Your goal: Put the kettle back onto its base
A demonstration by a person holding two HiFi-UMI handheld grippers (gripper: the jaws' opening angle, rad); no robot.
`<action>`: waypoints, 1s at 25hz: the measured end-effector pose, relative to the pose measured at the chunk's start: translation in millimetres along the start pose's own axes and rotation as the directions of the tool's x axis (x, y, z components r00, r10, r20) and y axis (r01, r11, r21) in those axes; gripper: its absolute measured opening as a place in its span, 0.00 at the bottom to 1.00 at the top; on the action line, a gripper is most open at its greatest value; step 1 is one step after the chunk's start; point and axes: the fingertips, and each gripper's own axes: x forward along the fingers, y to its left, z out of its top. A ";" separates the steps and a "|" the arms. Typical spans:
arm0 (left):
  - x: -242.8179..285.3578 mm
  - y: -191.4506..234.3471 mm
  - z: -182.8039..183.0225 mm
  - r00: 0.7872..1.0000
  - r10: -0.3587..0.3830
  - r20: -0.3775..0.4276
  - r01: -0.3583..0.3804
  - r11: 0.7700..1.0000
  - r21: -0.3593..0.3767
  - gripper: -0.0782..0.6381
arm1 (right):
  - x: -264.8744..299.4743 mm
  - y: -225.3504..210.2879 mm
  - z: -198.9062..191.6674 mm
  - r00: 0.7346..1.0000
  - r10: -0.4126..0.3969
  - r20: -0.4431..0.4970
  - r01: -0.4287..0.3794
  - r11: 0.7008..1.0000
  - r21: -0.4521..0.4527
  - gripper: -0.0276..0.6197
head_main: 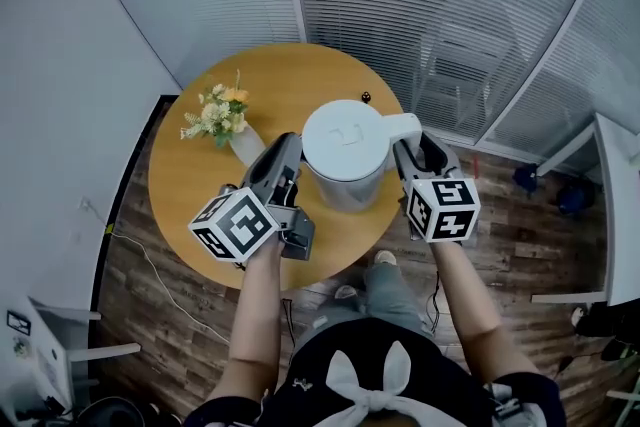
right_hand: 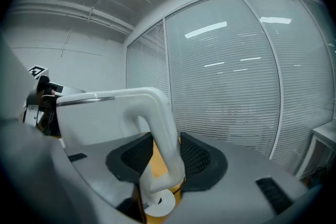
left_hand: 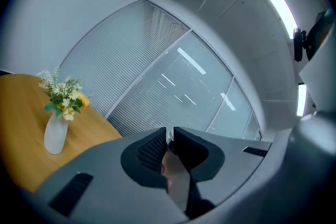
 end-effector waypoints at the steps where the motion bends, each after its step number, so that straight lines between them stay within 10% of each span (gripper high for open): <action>1: 3.5 2.4 0.0 1.000 0.004 -0.002 -0.004 1.000 -0.004 0.20 | 3.4 -1.7 0.1 1.000 0.002 -0.003 -0.002 1.000 0.001 0.29; 25: 81.4 26.9 11.1 0.995 0.099 0.027 -0.099 0.995 -0.029 0.20 | 87.2 -46.1 9.1 0.994 0.099 -0.043 -0.098 0.995 0.025 0.30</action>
